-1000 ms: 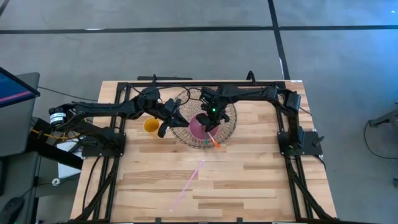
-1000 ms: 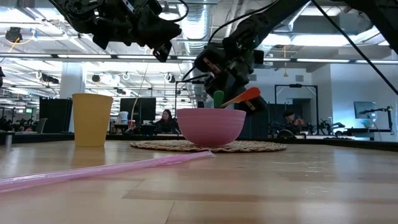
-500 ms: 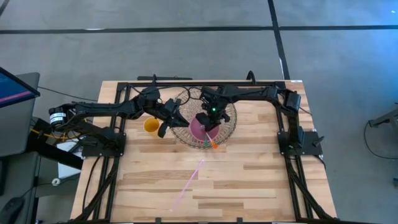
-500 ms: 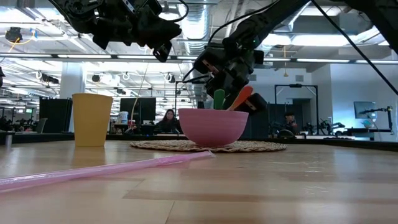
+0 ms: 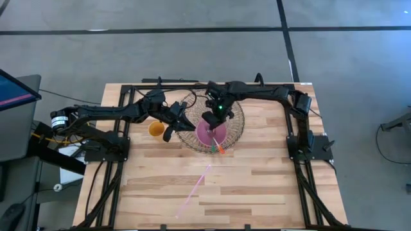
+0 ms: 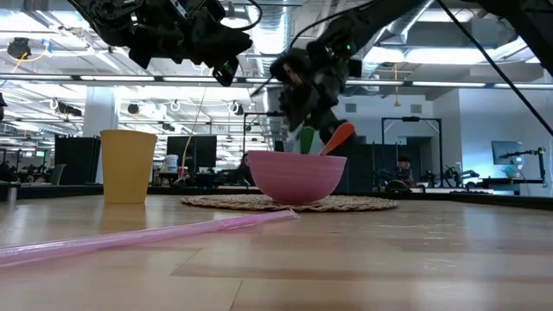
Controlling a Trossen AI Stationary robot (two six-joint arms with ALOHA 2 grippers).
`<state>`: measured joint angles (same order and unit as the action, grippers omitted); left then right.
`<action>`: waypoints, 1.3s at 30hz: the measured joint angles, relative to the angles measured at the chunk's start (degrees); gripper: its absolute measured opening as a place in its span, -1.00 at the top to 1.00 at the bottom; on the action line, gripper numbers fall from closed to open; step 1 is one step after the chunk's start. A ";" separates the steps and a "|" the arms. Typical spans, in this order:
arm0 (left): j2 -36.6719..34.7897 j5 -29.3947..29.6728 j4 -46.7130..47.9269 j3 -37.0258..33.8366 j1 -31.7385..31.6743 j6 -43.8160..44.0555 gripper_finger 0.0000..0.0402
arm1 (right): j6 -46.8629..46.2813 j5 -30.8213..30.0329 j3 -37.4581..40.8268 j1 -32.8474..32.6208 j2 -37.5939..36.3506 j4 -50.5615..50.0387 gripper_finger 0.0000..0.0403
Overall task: Pick & Place Utensil
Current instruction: Put the yellow cup on the brown mat to the top left of the pink bowl
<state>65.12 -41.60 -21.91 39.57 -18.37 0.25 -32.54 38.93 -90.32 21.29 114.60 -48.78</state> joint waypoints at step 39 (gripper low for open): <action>0.31 18.04 -4.88 5.38 3.62 -1.49 0.76 | 25.91 -43.29 38.02 -9.74 -50.40 20.61 0.70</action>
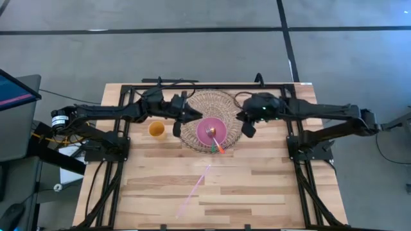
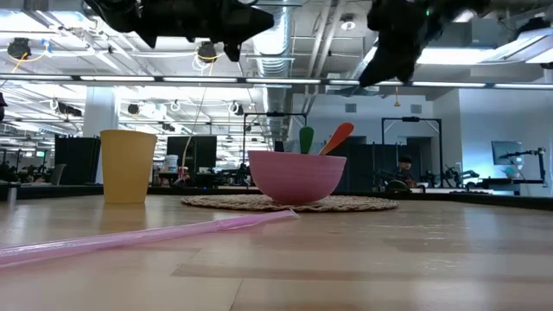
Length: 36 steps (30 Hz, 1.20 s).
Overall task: Pick & Place Utensil
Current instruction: Put the yellow cup on the brown mat to the top left of the pink bowl
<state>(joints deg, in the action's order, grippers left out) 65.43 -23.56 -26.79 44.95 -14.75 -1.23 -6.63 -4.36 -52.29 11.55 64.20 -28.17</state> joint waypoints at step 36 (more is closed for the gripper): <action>6.38 40.99 79.19 21.41 17.95 17.79 0.39 | 20.28 7.41 6.99 4.33 0.03 31.43 0.70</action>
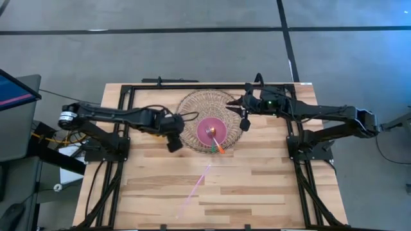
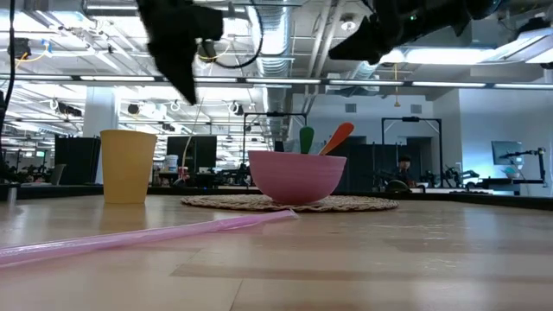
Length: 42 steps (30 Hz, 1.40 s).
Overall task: Pick & Place Utensil
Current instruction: Put the yellow cup on the brown mat to the top left of the pink bowl
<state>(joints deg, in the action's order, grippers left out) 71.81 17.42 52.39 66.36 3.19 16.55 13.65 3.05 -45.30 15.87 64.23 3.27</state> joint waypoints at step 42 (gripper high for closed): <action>-8.00 8.05 -4.58 -9.36 0.42 11.23 0.95 | -0.13 -0.04 -0.06 -3.42 4.15 5.00 0.70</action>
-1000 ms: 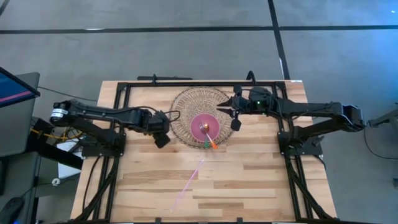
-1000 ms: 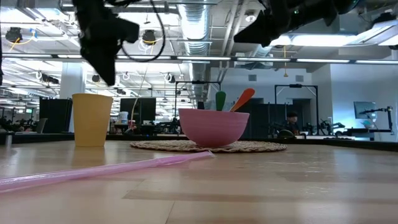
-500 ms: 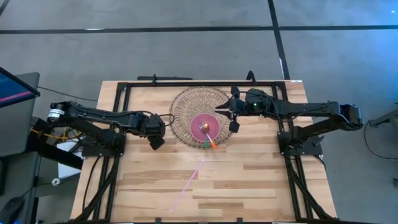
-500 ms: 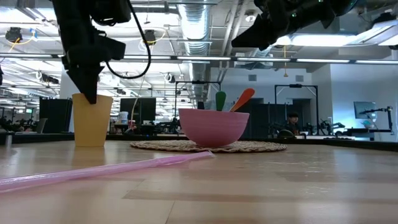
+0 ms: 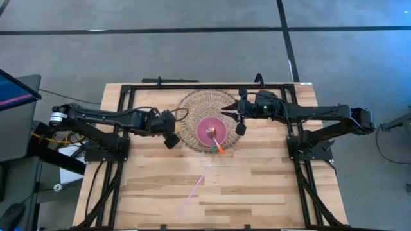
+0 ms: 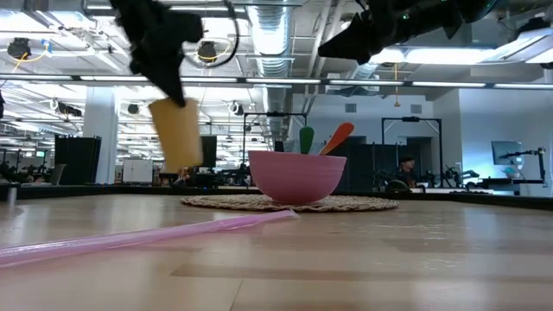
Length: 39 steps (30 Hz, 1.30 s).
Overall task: Pick & Place Utensil
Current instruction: Put the yellow cup on the brown mat to the top left of the pink bowl
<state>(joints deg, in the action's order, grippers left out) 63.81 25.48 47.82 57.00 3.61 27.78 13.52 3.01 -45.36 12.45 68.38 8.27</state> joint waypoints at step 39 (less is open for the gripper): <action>24.48 -14.80 -16.18 13.15 -22.67 -34.96 0.88 | -0.03 0.00 0.00 0.00 -0.02 0.75 0.70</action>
<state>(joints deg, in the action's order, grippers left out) 88.29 10.68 31.64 70.15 -19.07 -7.18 13.50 3.01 -45.36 12.45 68.36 9.02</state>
